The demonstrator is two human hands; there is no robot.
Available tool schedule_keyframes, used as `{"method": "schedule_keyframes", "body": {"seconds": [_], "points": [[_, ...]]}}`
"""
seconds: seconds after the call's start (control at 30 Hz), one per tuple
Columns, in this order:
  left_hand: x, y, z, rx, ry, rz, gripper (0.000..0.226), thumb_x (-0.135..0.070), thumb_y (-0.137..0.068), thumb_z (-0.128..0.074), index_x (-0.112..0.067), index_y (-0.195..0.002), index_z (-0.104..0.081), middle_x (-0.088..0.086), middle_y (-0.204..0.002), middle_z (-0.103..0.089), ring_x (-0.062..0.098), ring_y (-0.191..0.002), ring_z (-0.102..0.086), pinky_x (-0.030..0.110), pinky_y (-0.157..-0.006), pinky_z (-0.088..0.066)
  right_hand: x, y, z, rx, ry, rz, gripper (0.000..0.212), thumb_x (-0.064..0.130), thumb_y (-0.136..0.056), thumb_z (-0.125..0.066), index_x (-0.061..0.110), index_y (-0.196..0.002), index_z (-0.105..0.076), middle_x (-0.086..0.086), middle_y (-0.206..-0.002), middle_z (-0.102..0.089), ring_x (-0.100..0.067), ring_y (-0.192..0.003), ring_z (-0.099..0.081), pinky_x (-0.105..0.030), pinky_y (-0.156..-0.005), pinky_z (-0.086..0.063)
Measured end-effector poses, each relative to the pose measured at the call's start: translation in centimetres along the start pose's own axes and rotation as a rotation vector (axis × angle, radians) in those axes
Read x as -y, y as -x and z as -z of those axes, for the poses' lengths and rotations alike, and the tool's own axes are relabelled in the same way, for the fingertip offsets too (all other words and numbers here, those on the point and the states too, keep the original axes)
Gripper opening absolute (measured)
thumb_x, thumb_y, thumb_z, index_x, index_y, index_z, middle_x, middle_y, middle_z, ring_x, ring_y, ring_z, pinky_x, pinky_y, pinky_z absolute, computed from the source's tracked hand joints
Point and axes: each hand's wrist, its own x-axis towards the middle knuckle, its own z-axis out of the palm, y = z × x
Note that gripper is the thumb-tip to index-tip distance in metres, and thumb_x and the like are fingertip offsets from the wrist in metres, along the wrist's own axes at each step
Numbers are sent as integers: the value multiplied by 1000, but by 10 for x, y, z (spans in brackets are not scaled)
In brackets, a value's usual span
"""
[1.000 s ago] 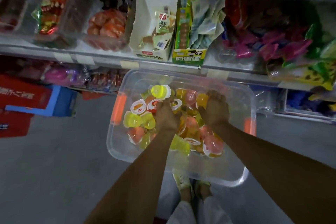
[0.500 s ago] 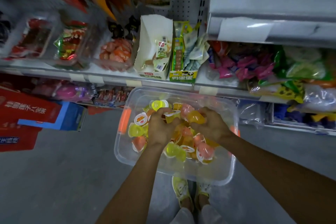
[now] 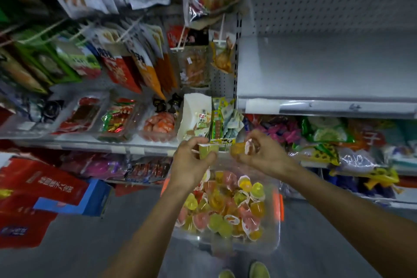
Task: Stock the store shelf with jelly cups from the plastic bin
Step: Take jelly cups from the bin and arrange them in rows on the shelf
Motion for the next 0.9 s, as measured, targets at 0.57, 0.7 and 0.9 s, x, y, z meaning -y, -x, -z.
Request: {"method": "schedule_keyframes", "body": {"seconds": [0.57, 0.7, 0.9], "points": [[-186, -6, 56, -5, 8, -447, 26, -41, -74, -77, -46, -95, -64, -1, -108, -69, 14, -92, -68, 41, -80, -59, 129, 56, 149, -278, 61, 285, 31, 29, -75, -80, 30, -99, -61, 11, -88, -63, -7, -78, -59, -20, -68, -48], [-229, -13, 67, 6, 14, -515, 28, -43, -76, -77, -42, -102, -66, -1, -104, -70, 13, -88, -69, 31, -70, -59, 146, 59, 187, -386, 83, 362, 28, 28, -74, -80, 27, -99, -67, 14, -85, -65, -1, -73, -58, -12, -63, -43], [-310, -26, 70, -33, 64, -642, 26, -32, -81, -78, -29, -105, -68, -12, -84, -67, 7, -79, -65, 31, -73, -59, 171, 50, 260, -556, -47, 455, 19, 25, -76, -79, 26, -93, -71, 4, -80, -67, -6, -66, -52, -11, -60, -42]]}}
